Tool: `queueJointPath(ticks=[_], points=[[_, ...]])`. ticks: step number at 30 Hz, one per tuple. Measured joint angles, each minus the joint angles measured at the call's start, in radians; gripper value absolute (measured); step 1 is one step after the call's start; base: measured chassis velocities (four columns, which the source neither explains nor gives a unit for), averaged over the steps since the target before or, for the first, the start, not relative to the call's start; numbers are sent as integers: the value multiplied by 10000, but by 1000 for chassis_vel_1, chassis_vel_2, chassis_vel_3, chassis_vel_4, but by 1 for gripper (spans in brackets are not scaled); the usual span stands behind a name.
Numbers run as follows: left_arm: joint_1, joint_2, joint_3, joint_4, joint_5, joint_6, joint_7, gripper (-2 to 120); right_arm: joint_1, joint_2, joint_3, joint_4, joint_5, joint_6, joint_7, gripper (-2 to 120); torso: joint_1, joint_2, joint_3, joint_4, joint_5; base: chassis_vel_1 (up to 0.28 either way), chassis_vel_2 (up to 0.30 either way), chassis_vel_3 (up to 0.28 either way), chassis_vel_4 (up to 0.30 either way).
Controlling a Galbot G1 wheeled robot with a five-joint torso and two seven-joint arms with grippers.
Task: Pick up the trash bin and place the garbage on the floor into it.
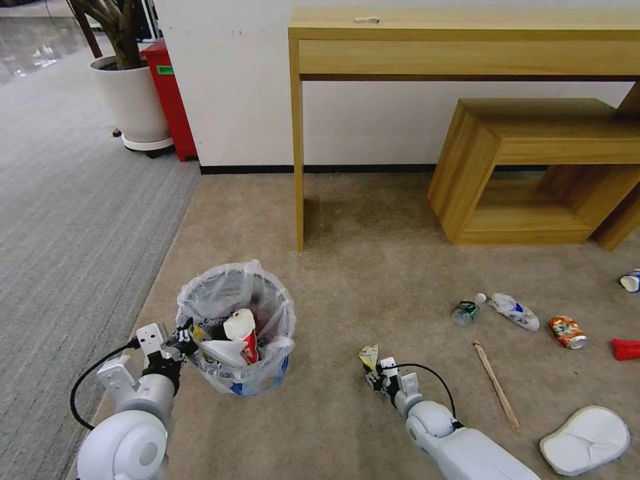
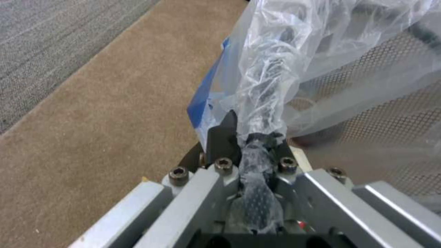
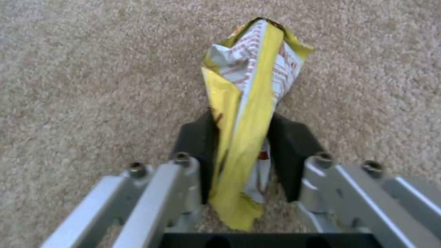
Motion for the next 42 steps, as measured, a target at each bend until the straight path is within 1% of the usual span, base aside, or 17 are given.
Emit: queueJointPath(ticks=[1, 2, 10, 14, 22, 25, 26, 29, 30, 33, 34, 37, 38, 42], points=[[-8, -3, 3, 10, 0, -4, 1, 1, 0, 0, 0, -14, -9, 16, -2, 18, 0, 0, 0, 0, 0, 0, 0, 0, 0], [-15, -4, 5, 13, 0, -9, 2, 1, 1, 0, 1, -35, -22, 50, -4, 15, 0, 0, 0, 0, 0, 0, 0, 0, 0], [-18, 15, 6, 38, 0, -9, 7, 1, 0, -16, 18, -69, -100, 139, -11, 6, 0, 0, 0, 0, 1, 0, 0, 0, 0], [-41, 1, 6, 205, 21, -9, 9, 1, -73, -182, 79, 136, -113, 150, -15, 0, 0, 0, 0, 0, 1, 0, 0, 0, 0], [-77, 29, 4, 362, 47, -10, 14, 1, -272, -686, 309, 718, -55, 223, -17, 0, 0, 0, 0, 0, 1, 0, 0, 0, 0], [-90, 64, 27, 402, 61, -9, 14, 1, -498, -1135, 640, 1402, 58, 400, -110, 0, 0, 0, 0, 0, 3, 0, 0, 0, 0], [-90, 64, 27, 402, 61, -9, 14, 1, -498, -1135, 640, 1402, 58, 400, -110, 0, 0, 0, 0, 0, 3, 0, 0, 0, 0], [-81, 82, 82, 406, 97, 0, 14, 1, -779, -1485, 1031, 2158, 93, 532, -192, 0, 0, 0, 0, -1, 1, 0, 0, 0, 0], [-81, 82, 82, 406, 97, 0, 14, 1, -779, -1485, 1031, 2158, 93, 532, -192, 0, 0, 0, 0, -1, 1, 0, 0, 0, 0], [-55, 81, 149, 406, 165, 3, 20, 1, -1168, -1748, 1596, 3102, 106, 688, -269, 0, 0, 0, 0, 0, 0, 0, 0, 0, 0], [-55, 81, 149, 406, 165, 3, 20, 1, -1168, -1748, 1596, 3102, 106, 688, -269, 0, 0, 0, 0, 0, 0, 0, 0, 0, 0], [-45, 64, 199, 396, 207, 6, 38, 1, -1427, -1886, 2046, 3800, 146, 931, -423, 0, 0, 0, 0, 0, 0, 0, 0, 0, 0], [-45, 64, 199, 396, 207, 6, 38, 1, -1427, -1886, 2046, 3800, 146, 931, -423, 0, 0, 0, 0, 0, 0, 0, 0, 0, 0], [-28, 34, 256, 360, 272, 10, 69, 1, -1585, -1926, 2370, 4360, 250, 1392, -913, 0, 0, 0, 0, 0, 1, 0, 0, 0, 0]])
